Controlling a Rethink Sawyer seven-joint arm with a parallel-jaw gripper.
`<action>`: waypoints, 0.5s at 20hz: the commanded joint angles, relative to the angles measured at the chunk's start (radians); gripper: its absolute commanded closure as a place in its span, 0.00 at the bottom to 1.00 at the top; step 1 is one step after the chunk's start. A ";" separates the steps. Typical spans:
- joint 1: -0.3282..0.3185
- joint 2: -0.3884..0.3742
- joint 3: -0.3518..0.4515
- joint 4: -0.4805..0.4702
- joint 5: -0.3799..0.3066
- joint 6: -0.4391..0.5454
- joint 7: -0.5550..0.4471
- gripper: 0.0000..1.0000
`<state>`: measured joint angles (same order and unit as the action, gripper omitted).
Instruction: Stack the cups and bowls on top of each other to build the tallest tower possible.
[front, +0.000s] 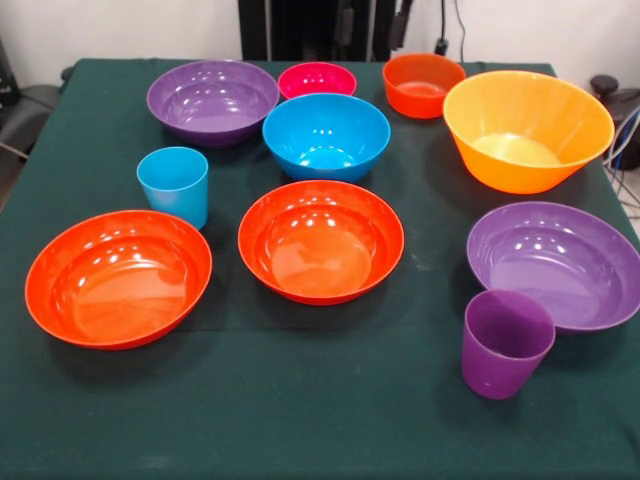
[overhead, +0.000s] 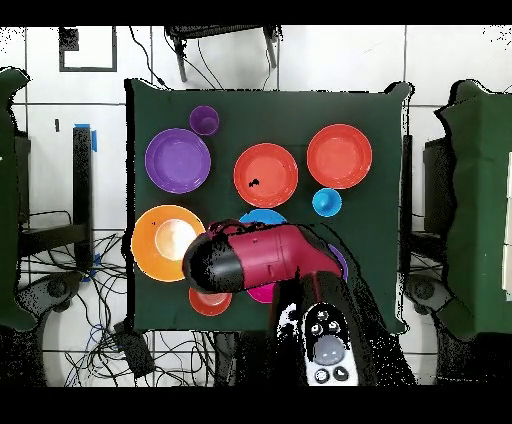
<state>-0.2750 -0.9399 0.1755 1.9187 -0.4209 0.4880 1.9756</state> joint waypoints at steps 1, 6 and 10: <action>0.071 0.136 -0.054 -0.079 0.055 -0.013 0.231 0.00; 0.089 0.218 -0.064 -0.231 0.098 0.039 0.244 0.00; 0.106 0.286 -0.080 -0.373 0.135 0.104 0.246 0.00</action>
<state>-0.1855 -0.7814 0.1087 1.7404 -0.3326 0.4888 2.0530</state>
